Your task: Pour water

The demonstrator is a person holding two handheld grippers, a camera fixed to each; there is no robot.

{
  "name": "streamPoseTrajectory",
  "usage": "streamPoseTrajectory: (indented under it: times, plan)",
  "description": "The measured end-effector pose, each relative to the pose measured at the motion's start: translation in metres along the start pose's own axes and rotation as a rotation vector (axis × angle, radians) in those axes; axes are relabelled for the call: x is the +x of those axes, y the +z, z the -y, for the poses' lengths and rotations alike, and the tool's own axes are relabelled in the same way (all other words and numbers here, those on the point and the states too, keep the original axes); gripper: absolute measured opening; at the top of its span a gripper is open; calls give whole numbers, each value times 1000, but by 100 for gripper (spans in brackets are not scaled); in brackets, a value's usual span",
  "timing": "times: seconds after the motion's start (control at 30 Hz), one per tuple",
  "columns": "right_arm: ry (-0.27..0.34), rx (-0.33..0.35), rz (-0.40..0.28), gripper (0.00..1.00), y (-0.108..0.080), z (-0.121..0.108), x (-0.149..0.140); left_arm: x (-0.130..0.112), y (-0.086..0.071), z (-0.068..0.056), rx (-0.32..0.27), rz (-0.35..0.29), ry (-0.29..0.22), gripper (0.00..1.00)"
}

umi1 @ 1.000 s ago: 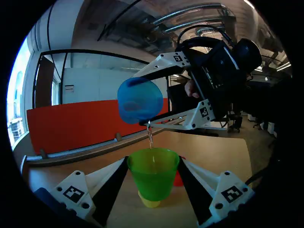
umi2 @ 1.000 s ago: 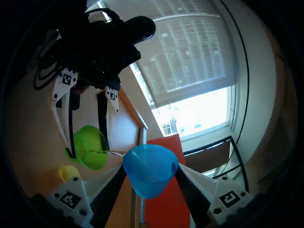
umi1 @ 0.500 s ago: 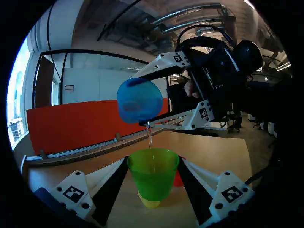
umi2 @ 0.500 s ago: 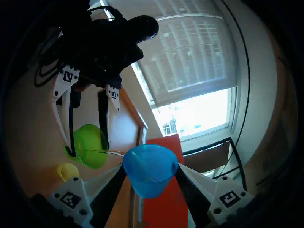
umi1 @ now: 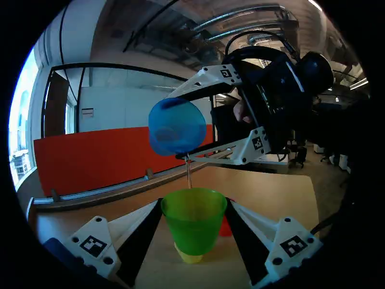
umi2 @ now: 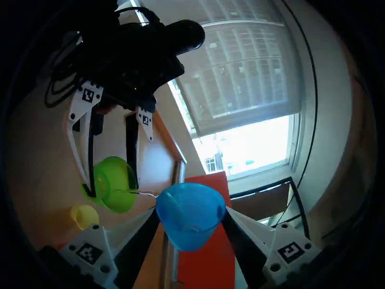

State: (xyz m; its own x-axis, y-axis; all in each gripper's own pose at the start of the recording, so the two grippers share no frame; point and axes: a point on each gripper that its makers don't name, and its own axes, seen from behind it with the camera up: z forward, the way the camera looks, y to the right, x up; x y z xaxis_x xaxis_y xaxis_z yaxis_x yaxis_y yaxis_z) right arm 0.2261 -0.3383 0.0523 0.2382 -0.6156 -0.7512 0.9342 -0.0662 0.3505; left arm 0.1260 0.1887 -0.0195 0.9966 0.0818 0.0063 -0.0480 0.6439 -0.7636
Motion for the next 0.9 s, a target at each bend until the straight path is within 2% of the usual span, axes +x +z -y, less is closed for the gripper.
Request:
streamPoseTrajectory:
  times: [0.9]
  plan:
    - [-38,0,-4,90,0,1,1,0,-1,-1,-3,-4,-3,90]
